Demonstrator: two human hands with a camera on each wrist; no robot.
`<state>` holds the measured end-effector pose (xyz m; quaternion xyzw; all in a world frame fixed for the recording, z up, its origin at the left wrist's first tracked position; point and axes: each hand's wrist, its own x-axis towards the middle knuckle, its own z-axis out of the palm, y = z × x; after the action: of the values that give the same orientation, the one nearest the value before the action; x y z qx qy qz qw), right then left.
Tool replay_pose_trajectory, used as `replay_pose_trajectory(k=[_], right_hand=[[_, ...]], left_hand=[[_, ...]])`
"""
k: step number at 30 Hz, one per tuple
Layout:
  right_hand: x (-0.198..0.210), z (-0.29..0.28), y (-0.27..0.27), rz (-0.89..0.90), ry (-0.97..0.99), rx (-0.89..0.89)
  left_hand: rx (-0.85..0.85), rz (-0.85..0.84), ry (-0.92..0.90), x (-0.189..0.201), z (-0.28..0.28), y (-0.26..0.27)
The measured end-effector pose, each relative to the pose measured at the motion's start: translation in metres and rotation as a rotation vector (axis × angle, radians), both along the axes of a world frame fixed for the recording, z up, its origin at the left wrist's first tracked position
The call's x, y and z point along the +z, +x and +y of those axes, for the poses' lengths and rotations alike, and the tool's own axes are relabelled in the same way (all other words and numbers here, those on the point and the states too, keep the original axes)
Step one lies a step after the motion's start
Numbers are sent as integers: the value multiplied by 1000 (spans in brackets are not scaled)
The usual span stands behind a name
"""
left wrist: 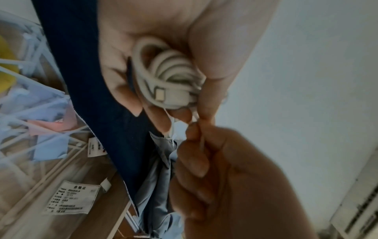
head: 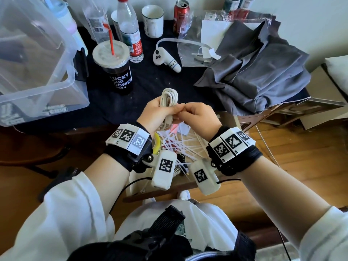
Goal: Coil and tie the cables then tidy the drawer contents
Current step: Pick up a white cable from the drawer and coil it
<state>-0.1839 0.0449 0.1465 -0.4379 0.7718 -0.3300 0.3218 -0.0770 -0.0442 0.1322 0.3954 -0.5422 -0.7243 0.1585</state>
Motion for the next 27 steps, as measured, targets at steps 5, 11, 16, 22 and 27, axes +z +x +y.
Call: replay_pose_trajectory(k=[5, 11, 16, 22, 27], right_hand=[[7, -2, 3, -93, 27, -7], [8, -1, 8, -361, 33, -118], [11, 8, 6, -521, 9, -129], [23, 13, 4, -462, 0, -69], [24, 18, 5, -434, -74, -54]], left_hand=[[-51, -36, 128, 4, 1, -7], [-113, 56, 376, 0, 2, -11], [-89, 65, 271, -1, 6, -17], [-41, -41, -177, 4, 9, -22], [-94, -4, -148, 7, 7, -23]])
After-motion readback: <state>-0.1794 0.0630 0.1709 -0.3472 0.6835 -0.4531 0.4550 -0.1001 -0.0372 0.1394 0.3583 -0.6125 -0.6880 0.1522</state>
